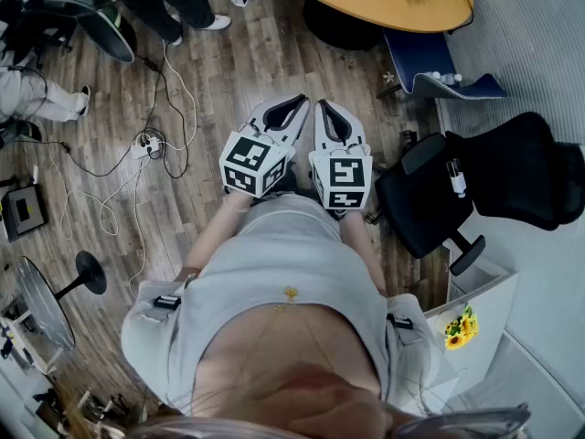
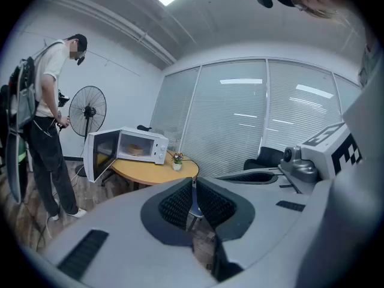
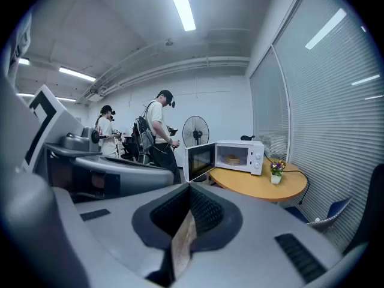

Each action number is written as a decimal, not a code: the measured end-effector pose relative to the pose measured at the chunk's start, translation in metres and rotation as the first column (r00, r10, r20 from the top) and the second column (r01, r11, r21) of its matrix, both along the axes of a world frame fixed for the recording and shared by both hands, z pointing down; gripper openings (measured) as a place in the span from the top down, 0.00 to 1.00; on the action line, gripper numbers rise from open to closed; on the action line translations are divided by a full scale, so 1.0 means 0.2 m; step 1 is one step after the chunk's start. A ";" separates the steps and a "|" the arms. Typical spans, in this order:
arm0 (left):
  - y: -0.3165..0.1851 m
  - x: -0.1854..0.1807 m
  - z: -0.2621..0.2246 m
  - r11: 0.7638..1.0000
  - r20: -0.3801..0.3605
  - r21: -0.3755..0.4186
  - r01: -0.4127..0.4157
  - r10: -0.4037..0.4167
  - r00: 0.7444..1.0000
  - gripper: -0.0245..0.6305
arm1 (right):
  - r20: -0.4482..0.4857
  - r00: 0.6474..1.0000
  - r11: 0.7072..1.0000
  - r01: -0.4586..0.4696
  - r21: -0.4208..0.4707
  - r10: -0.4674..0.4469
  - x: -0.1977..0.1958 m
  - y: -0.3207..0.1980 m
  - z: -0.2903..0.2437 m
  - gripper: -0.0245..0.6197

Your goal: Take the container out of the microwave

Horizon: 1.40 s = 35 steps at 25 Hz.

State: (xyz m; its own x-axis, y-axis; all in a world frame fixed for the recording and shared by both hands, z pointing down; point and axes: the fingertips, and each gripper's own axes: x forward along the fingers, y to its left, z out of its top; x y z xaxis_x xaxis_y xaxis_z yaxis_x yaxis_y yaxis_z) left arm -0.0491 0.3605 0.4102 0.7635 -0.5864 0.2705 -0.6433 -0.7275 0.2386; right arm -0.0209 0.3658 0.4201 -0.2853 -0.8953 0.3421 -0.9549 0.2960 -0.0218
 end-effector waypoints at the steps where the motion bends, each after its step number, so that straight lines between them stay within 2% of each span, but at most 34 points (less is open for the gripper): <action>1: 0.00 0.00 0.00 1.000 -0.001 0.001 0.003 -0.003 1.000 0.90 | 0.010 1.000 1.000 -0.007 0.014 0.007 0.00 -0.01 -0.02 0.93; 7: -0.02 -0.02 -0.01 1.000 -0.012 0.016 0.012 -0.012 1.000 0.89 | 0.031 0.999 0.999 -0.012 0.041 0.011 0.00 -0.02 -0.02 0.92; 9: -0.04 -0.03 -0.01 1.000 -0.019 0.016 0.022 -0.022 1.000 0.88 | 0.039 0.999 0.999 -0.009 0.041 0.008 0.00 -0.03 -0.02 0.84; 11: -0.05 -0.04 0.00 1.000 -0.031 0.010 0.028 -0.027 0.999 0.83 | 0.048 0.999 0.999 -0.015 0.043 0.012 0.00 -0.04 -0.02 0.83; 17: -0.13 -0.09 0.01 0.999 -0.043 0.000 0.044 -0.044 0.998 0.81 | 0.046 0.999 0.999 -0.026 0.041 0.024 0.00 -0.10 0.00 0.80; 35: -0.27 -0.17 0.04 1.000 -0.067 -0.014 0.020 -0.020 0.998 0.79 | 0.049 0.998 0.999 -0.029 0.032 0.028 -0.11 -0.23 0.03 0.80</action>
State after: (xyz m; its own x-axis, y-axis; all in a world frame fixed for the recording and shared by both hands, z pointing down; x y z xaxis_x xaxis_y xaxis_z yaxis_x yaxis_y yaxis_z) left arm -0.0823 0.3067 0.4178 0.7683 -0.5985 0.2268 -0.6399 -0.7112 0.2909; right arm -0.0421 0.3193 0.4263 -0.2753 -0.9138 0.2987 -0.9610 0.2701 -0.0595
